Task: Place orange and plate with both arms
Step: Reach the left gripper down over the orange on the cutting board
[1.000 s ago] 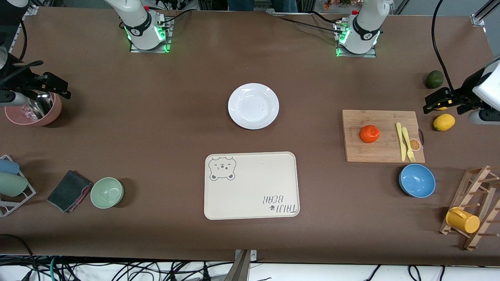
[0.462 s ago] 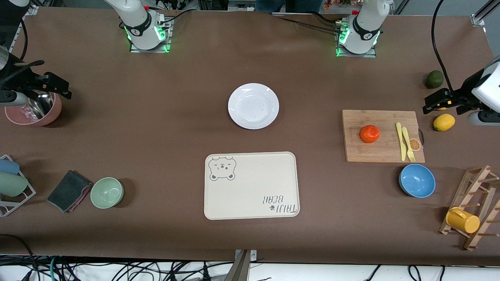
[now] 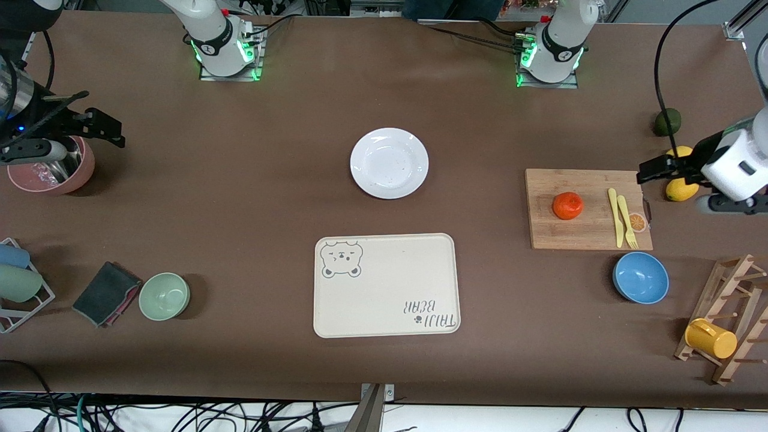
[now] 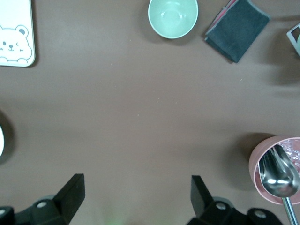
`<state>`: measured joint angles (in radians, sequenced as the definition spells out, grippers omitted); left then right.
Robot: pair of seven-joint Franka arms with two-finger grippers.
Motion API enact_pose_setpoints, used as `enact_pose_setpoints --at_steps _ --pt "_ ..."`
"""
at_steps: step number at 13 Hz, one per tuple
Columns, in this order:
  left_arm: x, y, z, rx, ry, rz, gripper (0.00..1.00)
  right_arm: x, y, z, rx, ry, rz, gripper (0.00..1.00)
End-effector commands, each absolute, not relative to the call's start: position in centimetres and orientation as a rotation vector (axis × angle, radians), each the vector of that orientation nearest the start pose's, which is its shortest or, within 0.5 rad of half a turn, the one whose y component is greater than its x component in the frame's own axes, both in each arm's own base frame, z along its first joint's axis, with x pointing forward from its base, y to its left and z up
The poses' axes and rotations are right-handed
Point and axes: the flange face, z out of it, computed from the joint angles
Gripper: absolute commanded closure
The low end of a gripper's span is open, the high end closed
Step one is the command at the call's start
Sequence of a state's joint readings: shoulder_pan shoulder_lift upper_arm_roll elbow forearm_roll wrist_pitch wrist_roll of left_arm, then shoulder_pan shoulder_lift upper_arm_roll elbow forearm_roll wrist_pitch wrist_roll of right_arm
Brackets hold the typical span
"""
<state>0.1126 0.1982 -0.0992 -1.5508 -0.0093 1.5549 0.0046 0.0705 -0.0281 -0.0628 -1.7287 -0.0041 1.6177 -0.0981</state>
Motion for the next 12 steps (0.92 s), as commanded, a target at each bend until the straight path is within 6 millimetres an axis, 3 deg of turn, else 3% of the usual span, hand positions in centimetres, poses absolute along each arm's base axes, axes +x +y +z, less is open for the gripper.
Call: enact_pose_setpoints --at_steps 1,3,4,5,6,8,12 --pt "60.5 0.6 49.3 -3.151 0.033 0.41 0.0 54.7 0.3 57.5 -3.119 -0.169 0.138 0.0" --pt "61.4 0.7 46.4 -3.128 0.038 0.471 0.0 54.7 0.5 57.6 -3.121 -0.174 0.136 0.0" --pt "62.0 -0.2 43.5 -3.097 0.074 0.531 0.0 54.7 0.5 57.7 -3.121 -0.174 0.131 0.0" --pt "62.2 -1.1 41.9 -3.027 0.124 0.546 0.0 54.7 0.5 57.6 -3.121 -0.174 0.131 0.0" --pt "62.1 -2.4 40.5 -2.989 0.165 0.57 0.0 54.7 0.5 57.7 -3.121 -0.174 0.131 0.0" --pt "62.2 -2.7 37.7 -3.002 0.172 0.568 0.0 54.6 0.5 57.6 -3.119 -0.174 0.136 0.0" --pt "60.3 -2.8 28.4 -3.064 0.177 0.479 0.0 54.6 1.0 57.6 -3.119 -0.188 0.141 0.0"
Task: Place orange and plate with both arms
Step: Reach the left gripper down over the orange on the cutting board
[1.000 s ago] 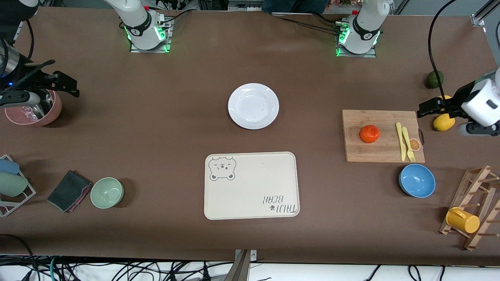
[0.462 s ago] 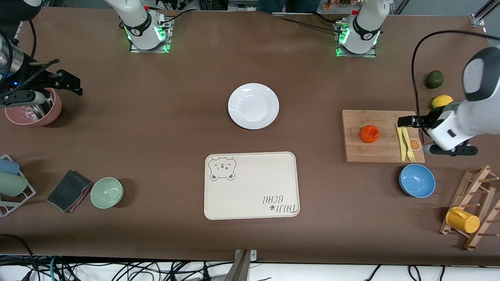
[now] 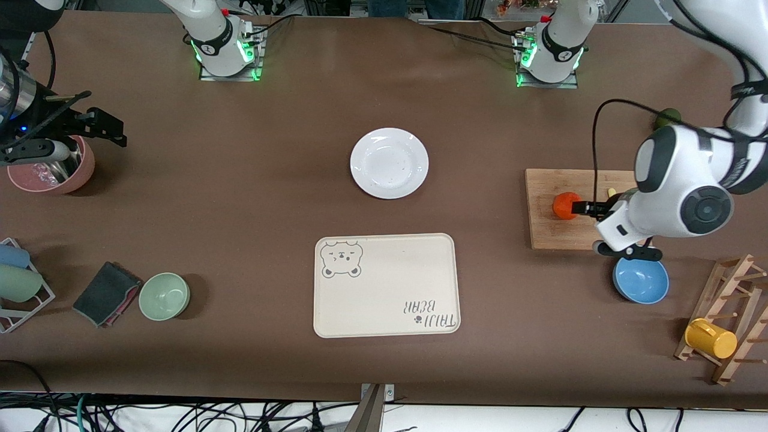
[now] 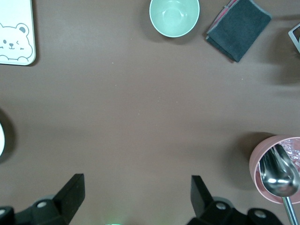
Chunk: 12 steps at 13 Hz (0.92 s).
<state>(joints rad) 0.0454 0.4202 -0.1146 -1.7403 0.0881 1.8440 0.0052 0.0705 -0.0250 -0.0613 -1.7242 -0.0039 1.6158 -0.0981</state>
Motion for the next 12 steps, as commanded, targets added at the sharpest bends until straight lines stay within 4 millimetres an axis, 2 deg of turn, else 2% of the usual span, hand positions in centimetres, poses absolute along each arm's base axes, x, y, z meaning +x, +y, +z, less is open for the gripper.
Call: enact_pose_setpoints --at_steps 1,3,6,12 --pt "60.3 -2.5 28.0 -3.066 0.169 0.487 0.0 54.6 1.0 57.6 -3.119 -0.188 0.136 0.0" --pt "59.6 -2.1 26.7 -3.089 0.141 0.516 0.0 54.6 1.0 57.6 -3.119 -0.191 0.138 0.0" --pt "57.7 -0.9 23.6 -3.113 0.118 0.459 0.0 54.7 1.1 57.7 -3.121 -0.191 0.127 0.0" --pt "56.9 -0.8 22.2 -3.158 0.048 0.498 0.0 54.7 0.9 57.7 -3.121 -0.189 0.129 0.0"
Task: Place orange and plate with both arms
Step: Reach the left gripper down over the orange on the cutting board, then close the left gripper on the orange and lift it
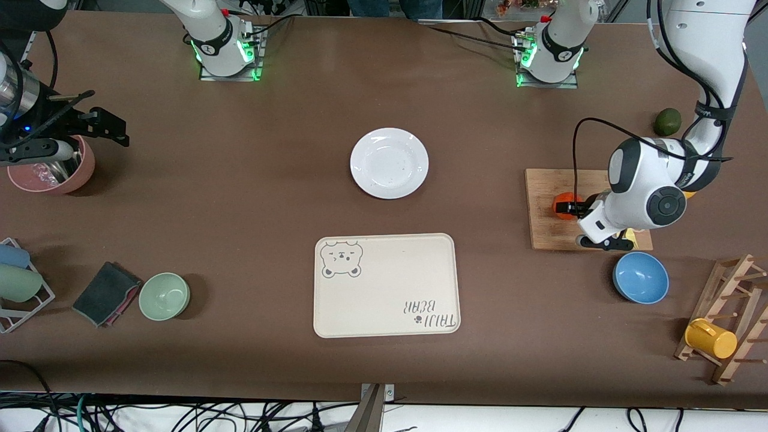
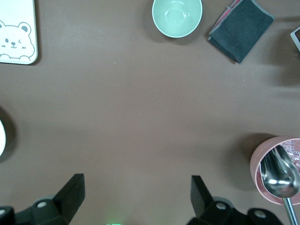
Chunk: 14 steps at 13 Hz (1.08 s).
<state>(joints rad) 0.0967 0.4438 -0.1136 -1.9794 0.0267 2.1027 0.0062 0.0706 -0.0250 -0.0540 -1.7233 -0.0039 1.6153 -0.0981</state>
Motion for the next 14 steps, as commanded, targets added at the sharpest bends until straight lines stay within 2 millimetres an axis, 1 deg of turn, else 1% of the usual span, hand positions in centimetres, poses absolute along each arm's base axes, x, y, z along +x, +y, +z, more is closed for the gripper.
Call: enact_pose_setpoints --at_steps 1,2,6,11,12,14 --pt "56.8 -0.8 22.0 -3.159 0.046 0.503 0.0 54.7 0.9 57.7 -3.121 -0.186 0.129 0.0" --pt "56.8 -0.9 22.0 -3.158 0.048 0.503 0.0 54.7 0.9 57.7 -3.121 -0.186 0.129 0.0" --pt "56.5 -0.7 20.6 -3.155 0.043 0.542 0.0 54.7 0.9 57.7 -3.121 -0.189 0.129 0.0" --pt "56.4 -0.7 19.8 -3.153 0.04 0.564 0.0 54.7 0.8 57.6 -3.119 -0.186 0.131 0.0" --pt "56.4 -0.8 19.6 -3.159 0.032 0.57 0.06 54.7 0.8 57.7 -3.12 -0.186 0.129 0.0" --pt "56.4 -0.8 19.6 -3.165 0.017 0.572 0.35 54.7 0.8 57.6 -3.119 -0.186 0.131 0.0"
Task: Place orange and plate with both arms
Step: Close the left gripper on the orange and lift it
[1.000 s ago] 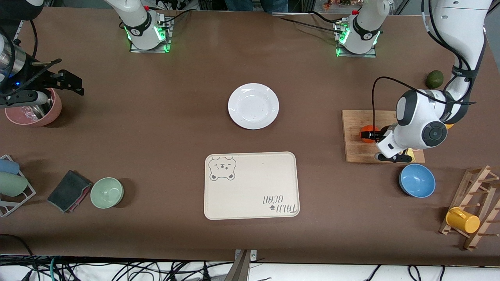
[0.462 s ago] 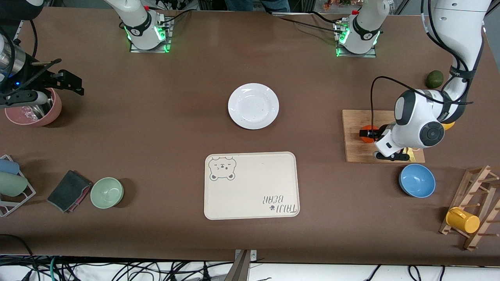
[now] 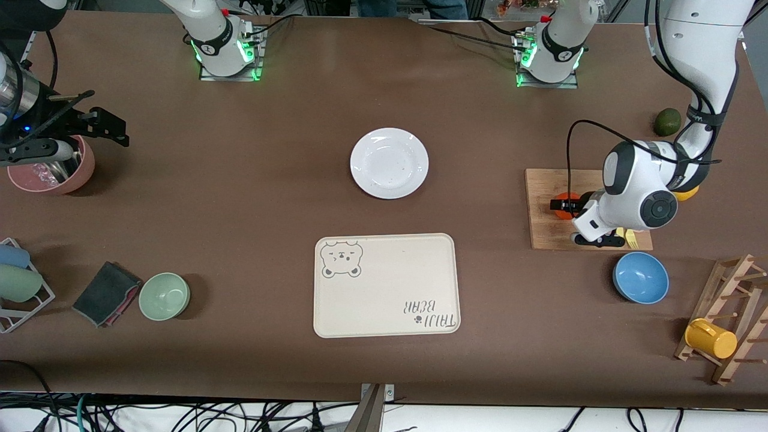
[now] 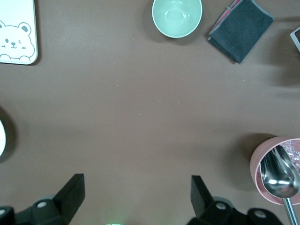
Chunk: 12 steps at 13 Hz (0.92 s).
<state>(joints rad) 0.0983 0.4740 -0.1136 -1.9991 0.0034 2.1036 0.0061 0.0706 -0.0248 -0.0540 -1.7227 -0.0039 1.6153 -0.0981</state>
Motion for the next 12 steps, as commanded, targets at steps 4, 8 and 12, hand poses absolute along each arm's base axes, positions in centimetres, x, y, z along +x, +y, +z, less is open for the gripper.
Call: enact_pose_setpoints --at_steps 4,8,12 --pt "56.7 -0.7 20.0 -3.19 -0.033 0.572 0.83 54.7 0.8 57.6 -3.119 -0.186 0.133 0.0" --pt "58.2 -1.2 22.6 -3.186 -0.026 0.588 0.92 54.7 0.8 57.7 -3.12 -0.186 0.129 0.0" --pt "59.4 -5.4 26.6 -3.161 -0.076 0.667 0.95 54.7 0.7 57.7 -3.12 -0.184 0.129 0.0"
